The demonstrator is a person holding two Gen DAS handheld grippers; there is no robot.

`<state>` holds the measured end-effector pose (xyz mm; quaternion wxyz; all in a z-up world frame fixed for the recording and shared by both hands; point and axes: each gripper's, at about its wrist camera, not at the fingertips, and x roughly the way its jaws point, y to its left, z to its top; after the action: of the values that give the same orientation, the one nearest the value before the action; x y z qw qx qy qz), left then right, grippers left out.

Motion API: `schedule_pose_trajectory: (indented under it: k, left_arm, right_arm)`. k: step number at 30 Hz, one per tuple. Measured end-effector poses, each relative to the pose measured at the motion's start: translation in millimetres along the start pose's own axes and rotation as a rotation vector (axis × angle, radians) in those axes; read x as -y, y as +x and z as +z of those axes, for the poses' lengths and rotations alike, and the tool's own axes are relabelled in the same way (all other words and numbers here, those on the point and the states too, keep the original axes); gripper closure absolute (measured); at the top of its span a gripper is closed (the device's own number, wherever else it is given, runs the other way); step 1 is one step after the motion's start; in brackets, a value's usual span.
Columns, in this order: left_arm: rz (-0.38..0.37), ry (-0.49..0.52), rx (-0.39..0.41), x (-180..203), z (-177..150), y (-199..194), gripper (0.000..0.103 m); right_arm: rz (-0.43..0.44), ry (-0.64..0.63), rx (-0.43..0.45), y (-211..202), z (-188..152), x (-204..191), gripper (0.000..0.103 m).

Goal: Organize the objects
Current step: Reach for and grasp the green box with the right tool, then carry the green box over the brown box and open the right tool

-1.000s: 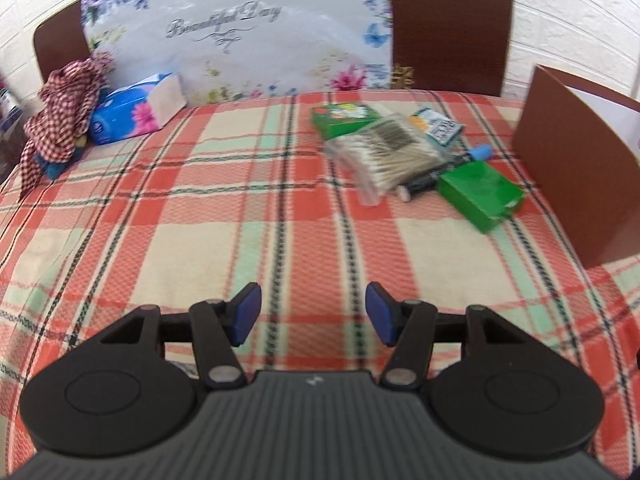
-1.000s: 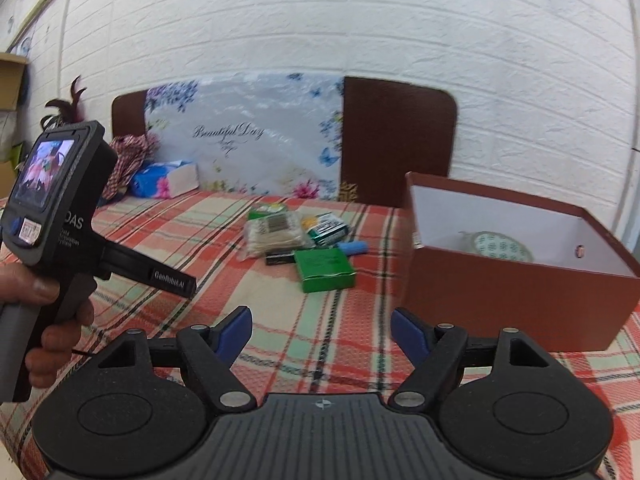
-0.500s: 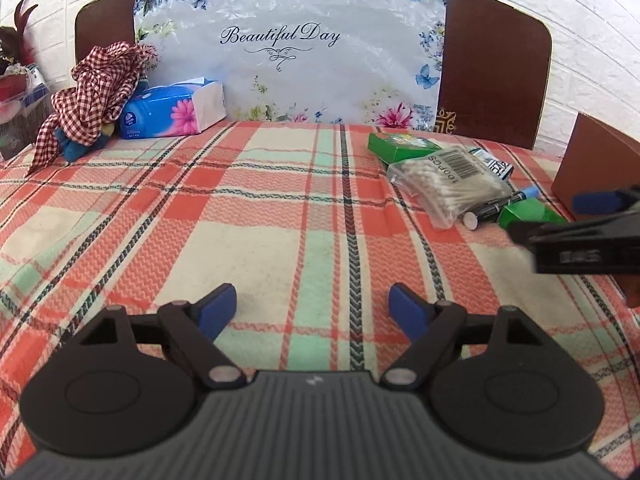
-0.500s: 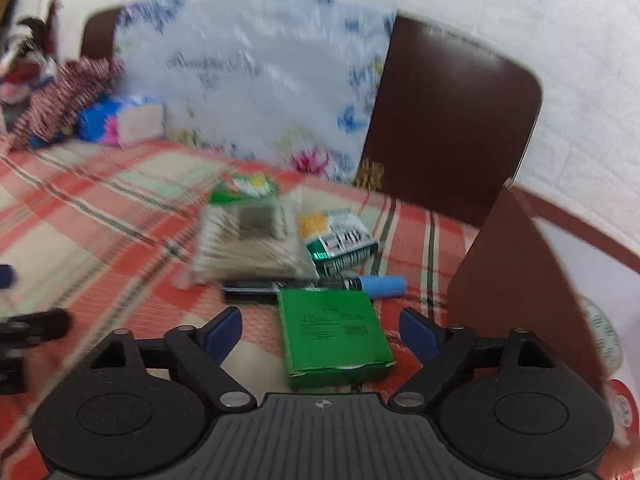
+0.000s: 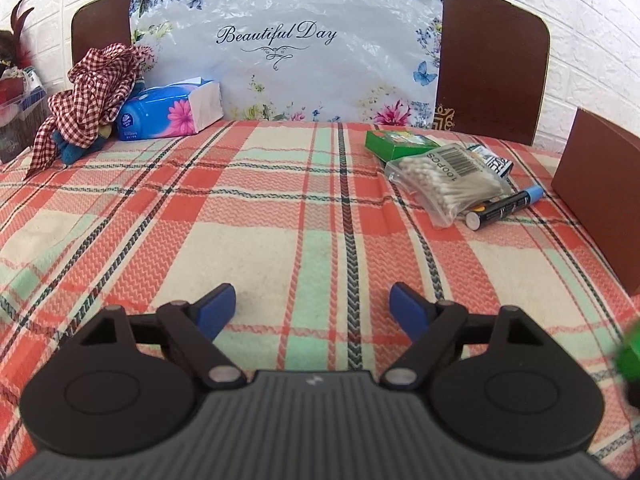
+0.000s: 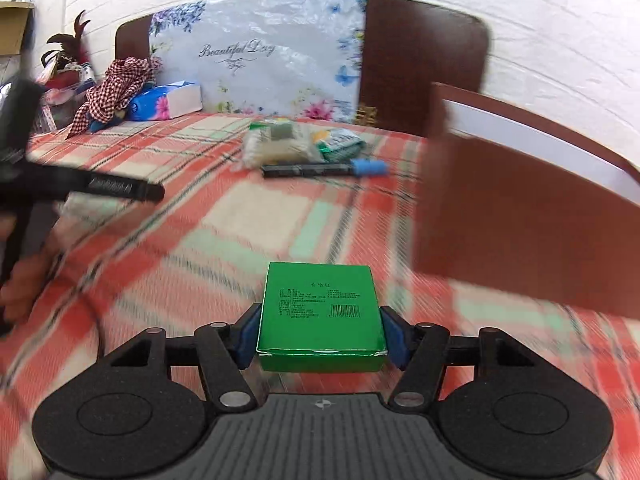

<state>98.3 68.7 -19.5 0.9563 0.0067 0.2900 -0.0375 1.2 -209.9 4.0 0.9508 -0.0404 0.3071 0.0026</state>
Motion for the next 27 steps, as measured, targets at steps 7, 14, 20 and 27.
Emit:
schedule_pose_trajectory:
  k: [7,14,20,27]
  left_arm:
    - [-0.248,-0.092,-0.156,34.3,16.7,-37.1,0.024]
    - [-0.485,0.148,-0.188,127.7,17.5,-72.9,0.026]
    - [-0.581,0.179,-0.316,159.9,-1.5,-45.5,0.044]
    - [-0.578,0.182,-0.22,174.0,35.9,-82.1,0.054]
  right_arm:
    - [-0.037,0.074,-0.012,-15.7,-15.8,20.2,0.017]
    - [-0.004,-0.01,0.014,-15.4,-19.3,8.1,0.017]
    - [0.056,0.055,-0.002,-5.8,-14.2,20.8,0.038]
    - [-0.013,0.063,0.214,-36.2,-7.8,27.0,0.039]
